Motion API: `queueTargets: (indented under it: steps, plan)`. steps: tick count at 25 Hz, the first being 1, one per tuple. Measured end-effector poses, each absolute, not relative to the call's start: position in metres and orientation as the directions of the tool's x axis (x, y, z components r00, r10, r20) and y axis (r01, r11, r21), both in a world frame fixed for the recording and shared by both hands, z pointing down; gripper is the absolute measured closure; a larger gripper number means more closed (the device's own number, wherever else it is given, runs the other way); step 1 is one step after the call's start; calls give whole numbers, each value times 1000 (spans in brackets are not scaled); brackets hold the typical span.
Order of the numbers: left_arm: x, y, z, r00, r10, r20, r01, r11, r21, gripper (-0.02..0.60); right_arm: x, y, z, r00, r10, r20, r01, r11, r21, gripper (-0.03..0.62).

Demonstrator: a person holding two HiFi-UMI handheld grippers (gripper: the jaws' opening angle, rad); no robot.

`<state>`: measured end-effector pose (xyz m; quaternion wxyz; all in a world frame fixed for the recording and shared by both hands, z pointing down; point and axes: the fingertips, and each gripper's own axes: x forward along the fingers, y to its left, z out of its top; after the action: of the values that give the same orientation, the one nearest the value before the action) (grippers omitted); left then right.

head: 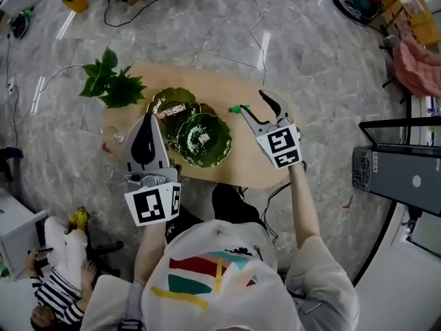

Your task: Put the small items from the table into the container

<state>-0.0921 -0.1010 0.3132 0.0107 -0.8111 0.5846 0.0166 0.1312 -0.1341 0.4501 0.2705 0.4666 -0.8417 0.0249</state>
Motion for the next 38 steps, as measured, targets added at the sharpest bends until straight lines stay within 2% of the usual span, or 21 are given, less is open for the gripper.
queueTargets:
  steps: [2,4,7,10,15,17,19,22,27,31,35,38]
  plan:
    - [-86,-106,339,301,-954,-16,-954,-301,2,572,142,-141,525,-437,-655,617,-641,708,298,335]
    - [-85,-111,363,268,-963,-6,-963,-268,-6,572,156,-143,608,-395,-525,754,-450,826,339,335]
    - [-96,-117,394,189,-982,4,-982,-189,-12,572,172,-144,716,-329,-339,881,-264,929,259,335]
    - [-110,-118,415,109,-994,21,-994,-110,-11,572,184,-143,784,-274,-206,939,-165,972,165,336]
    - [-129,-121,424,50,-997,-53,-999,-50,11,573,186,-152,824,-228,-136,964,-51,991,128,363]
    - [-130,-123,422,42,-997,-62,-999,-42,4,572,183,-147,827,-221,-94,971,-31,996,89,417]
    - [-127,-126,418,43,-998,-52,-999,-43,9,572,182,-145,822,-229,-72,971,-65,996,59,424]
    - [-116,-130,396,62,-997,-38,-998,-63,6,572,170,-150,786,-311,-113,944,-164,984,64,424]
    - [-98,-124,326,99,-994,-53,-995,-99,-1,572,123,-143,660,-514,-230,827,-280,956,92,424]
    - [-87,-113,269,129,-986,-108,-991,-133,31,572,96,-134,549,-613,-350,708,-364,921,140,424]
    - [-89,-105,243,128,-982,-138,-991,-131,12,572,70,-118,470,-667,-408,624,-391,904,173,424]
    - [-83,-108,231,136,-978,-156,-987,-147,62,572,53,-103,430,-697,-407,590,-363,910,199,424]
